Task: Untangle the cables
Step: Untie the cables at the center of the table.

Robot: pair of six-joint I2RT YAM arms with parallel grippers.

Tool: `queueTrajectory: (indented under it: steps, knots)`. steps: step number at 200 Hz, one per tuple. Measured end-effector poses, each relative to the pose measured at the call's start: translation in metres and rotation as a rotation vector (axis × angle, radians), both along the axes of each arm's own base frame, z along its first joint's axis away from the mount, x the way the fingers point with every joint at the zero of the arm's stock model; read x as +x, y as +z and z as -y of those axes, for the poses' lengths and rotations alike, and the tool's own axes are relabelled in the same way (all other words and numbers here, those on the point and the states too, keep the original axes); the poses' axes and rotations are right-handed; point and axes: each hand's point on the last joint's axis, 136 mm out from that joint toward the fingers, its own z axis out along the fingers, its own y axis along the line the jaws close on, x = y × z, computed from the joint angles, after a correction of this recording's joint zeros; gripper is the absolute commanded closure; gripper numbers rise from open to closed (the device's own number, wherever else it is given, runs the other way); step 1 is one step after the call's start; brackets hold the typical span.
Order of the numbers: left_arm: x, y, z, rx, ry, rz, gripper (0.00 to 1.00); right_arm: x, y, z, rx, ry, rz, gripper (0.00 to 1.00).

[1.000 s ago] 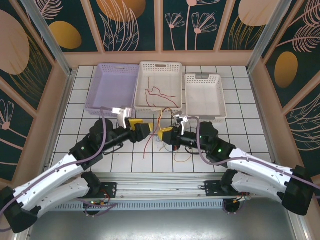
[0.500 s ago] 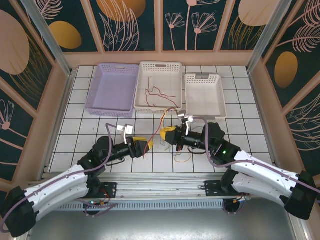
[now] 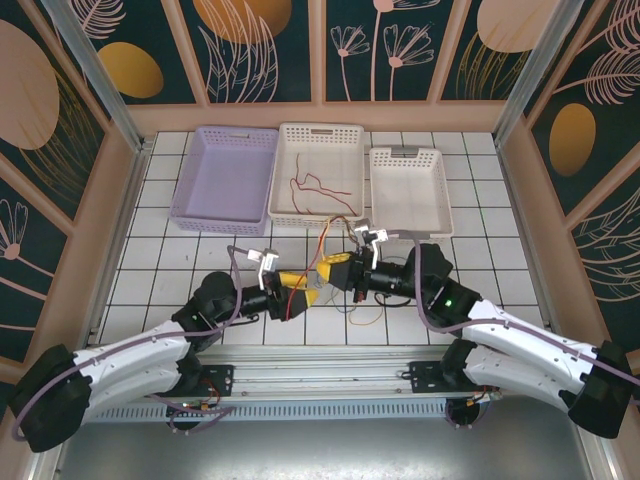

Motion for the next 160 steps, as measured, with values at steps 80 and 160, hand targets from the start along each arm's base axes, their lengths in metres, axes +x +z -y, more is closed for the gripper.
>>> queueTrajectory:
  steps: [80, 160]
  knots:
    - [0.013, 0.003, 0.01, 0.072, 0.027, 0.102, 0.03, -0.013, 0.006, -0.009, 0.035, 0.085, -0.038, 1.0]
    - [0.023, -0.007, 0.015, 0.113, 0.056, 0.108, 1.0, -0.019, 0.014, -0.01, 0.07, 0.106, -0.039, 1.0]
